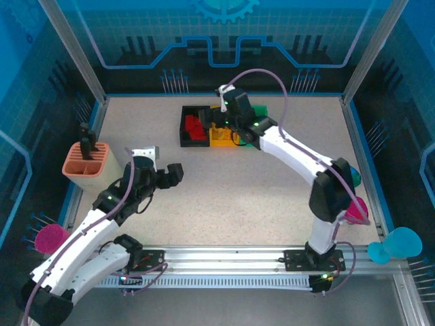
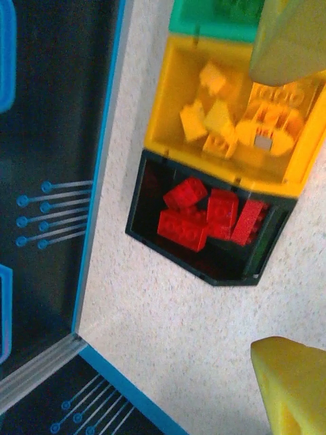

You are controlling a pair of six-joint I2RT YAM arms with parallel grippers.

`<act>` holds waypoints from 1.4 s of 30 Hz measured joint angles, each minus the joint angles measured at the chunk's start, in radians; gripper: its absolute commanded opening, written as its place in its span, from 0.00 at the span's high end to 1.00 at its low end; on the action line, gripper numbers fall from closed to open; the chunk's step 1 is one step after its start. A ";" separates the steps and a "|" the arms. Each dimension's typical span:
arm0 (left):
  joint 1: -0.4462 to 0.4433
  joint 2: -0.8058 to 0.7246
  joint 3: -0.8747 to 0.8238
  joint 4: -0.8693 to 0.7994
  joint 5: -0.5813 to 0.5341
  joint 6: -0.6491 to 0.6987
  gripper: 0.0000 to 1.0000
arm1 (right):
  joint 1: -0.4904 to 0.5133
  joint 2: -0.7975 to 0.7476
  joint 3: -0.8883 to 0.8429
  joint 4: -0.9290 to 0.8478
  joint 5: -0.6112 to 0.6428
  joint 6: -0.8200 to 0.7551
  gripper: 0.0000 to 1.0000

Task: Sort the legos into containers by color
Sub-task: Place the lego in the container, then reset both arms

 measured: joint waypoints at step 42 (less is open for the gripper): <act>-0.056 0.022 -0.294 0.369 -0.588 0.304 0.01 | -0.047 -1.450 -1.413 0.105 0.534 -0.307 0.00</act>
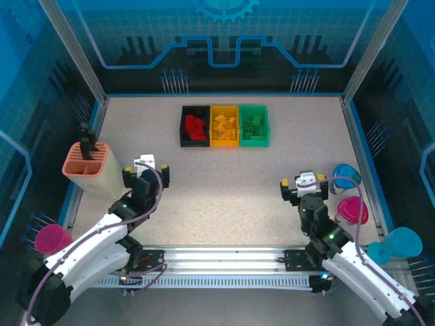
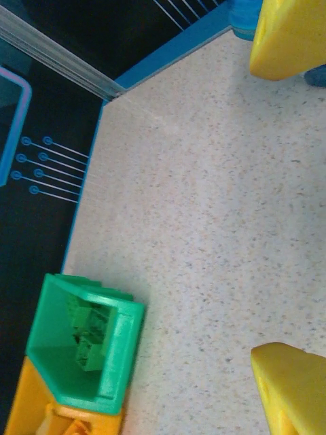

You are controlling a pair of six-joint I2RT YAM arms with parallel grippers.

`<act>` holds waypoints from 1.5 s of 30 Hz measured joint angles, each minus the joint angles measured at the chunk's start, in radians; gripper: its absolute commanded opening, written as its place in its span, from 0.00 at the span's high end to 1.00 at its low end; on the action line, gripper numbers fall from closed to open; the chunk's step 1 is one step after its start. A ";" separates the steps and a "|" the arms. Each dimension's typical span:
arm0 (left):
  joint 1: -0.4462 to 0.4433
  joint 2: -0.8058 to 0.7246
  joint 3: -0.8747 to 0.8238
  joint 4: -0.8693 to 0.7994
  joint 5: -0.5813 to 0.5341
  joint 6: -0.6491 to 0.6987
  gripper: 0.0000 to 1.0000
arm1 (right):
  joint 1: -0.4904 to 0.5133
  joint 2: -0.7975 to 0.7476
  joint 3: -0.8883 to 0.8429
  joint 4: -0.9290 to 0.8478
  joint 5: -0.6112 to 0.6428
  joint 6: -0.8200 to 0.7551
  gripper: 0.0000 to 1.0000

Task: Sort the legos into containers by color
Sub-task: Reset both arms

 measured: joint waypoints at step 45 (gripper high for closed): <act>0.221 0.077 -0.388 0.855 0.050 0.138 0.01 | -0.302 0.608 -0.164 0.995 -0.218 -0.057 0.00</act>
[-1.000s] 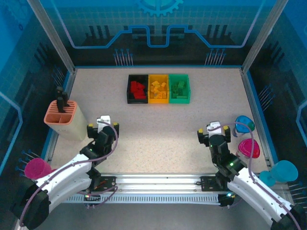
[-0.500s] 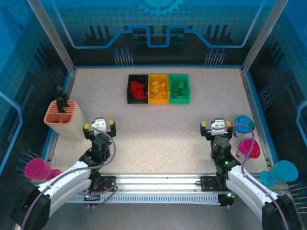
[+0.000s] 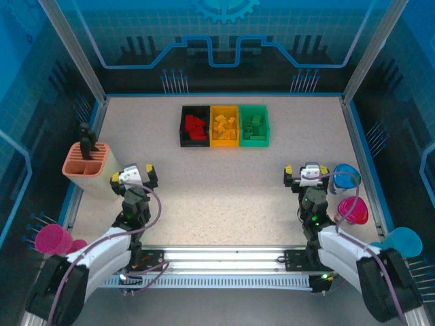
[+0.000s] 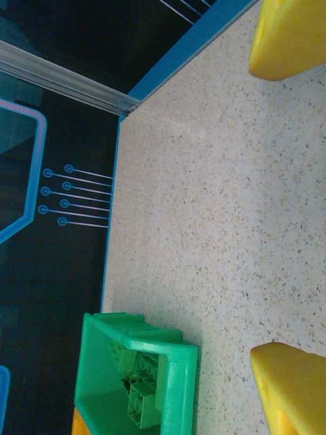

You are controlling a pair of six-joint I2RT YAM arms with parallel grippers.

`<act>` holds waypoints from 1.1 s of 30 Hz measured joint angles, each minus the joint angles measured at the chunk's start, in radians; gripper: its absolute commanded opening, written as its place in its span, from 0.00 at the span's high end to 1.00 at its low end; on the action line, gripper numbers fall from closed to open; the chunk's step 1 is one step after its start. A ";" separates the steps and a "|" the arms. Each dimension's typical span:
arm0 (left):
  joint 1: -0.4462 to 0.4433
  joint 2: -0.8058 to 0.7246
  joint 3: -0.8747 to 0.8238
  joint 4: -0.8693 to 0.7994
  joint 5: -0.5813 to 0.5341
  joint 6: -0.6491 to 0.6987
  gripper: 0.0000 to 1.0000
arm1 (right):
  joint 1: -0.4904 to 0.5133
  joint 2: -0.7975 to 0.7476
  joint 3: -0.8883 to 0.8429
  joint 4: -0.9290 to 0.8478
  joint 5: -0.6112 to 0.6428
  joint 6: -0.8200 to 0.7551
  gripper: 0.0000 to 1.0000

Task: Sort the legos into containers by color
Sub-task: Reset both arms

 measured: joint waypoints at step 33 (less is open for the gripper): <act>0.032 0.700 0.151 0.582 0.261 0.170 0.01 | -0.085 0.669 0.195 0.426 -0.198 -0.050 0.00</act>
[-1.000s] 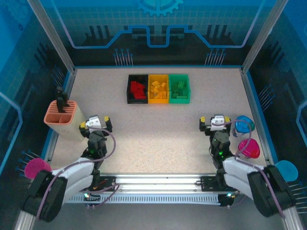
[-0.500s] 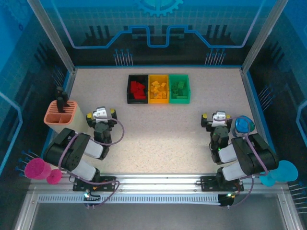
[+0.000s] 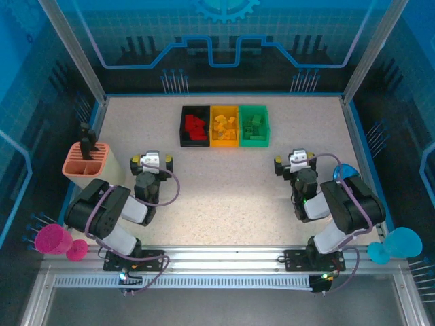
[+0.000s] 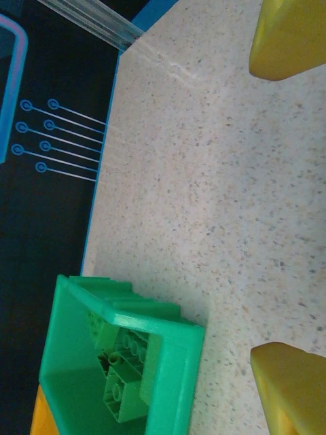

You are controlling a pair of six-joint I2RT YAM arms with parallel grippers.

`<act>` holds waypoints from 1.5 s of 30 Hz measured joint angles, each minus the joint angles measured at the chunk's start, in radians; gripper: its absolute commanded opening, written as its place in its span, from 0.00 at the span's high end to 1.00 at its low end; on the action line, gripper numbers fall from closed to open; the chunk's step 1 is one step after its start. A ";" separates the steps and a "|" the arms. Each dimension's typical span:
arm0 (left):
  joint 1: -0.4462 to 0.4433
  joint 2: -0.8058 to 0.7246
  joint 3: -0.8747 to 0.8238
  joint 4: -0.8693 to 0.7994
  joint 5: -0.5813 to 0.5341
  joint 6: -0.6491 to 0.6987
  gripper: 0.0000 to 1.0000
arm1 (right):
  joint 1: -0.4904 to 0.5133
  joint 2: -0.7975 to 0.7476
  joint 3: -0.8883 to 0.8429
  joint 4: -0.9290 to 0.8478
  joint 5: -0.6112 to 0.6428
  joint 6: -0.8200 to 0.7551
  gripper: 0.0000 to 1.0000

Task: Sort the legos into containers by color
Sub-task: Reset both arms

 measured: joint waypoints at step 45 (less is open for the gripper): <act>0.237 -0.028 0.187 -0.391 0.328 -0.182 0.01 | -0.132 -0.053 0.105 -0.285 -0.119 0.106 0.00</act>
